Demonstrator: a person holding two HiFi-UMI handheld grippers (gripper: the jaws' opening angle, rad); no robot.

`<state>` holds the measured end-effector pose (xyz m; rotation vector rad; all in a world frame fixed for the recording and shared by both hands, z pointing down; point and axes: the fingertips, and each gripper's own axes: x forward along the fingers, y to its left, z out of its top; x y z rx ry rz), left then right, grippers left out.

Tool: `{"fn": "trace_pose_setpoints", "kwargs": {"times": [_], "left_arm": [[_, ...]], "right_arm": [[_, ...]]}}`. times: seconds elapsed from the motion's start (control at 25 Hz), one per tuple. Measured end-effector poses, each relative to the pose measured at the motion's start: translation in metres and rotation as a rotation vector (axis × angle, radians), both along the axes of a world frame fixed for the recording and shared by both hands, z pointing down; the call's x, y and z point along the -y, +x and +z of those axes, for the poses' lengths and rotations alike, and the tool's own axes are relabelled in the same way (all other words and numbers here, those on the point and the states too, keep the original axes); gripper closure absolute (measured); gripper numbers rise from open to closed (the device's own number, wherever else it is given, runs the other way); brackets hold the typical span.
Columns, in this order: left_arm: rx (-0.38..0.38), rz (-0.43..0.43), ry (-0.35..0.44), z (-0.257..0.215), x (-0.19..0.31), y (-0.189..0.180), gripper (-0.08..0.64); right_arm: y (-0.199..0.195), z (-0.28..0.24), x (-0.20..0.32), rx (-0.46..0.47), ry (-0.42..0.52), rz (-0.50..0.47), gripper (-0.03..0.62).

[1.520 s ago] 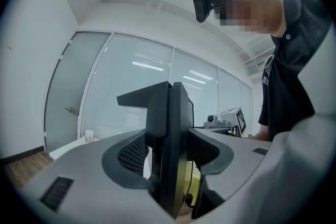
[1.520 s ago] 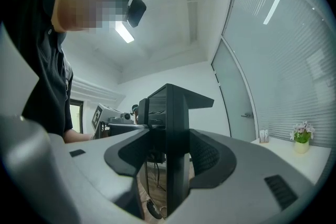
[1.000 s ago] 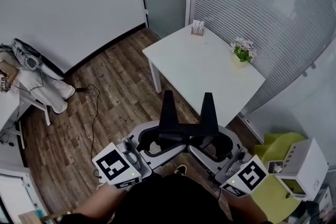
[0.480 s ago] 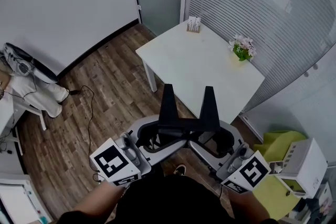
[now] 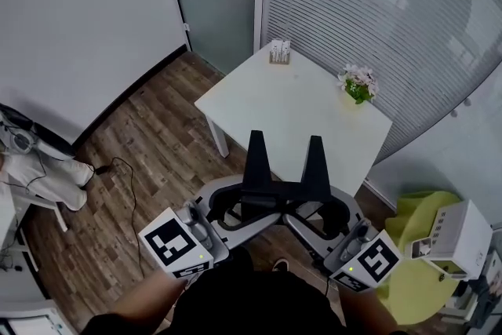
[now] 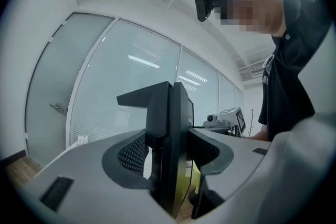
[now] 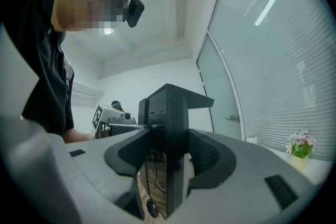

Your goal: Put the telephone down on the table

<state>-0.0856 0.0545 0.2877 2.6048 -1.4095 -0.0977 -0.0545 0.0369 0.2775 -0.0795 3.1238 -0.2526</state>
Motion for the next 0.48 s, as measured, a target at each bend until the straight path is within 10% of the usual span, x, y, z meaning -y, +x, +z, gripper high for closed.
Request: {"fn": "trace_pose_setpoints", "kwargs": {"times": [0.48], "left_arm": [[-0.013,0.112,-0.019,0.008,0.011,-0.094,0.321]], "right_arm": [[-0.091,0.009,0.008,-0.016,-0.023,0.112,0.348]]}}
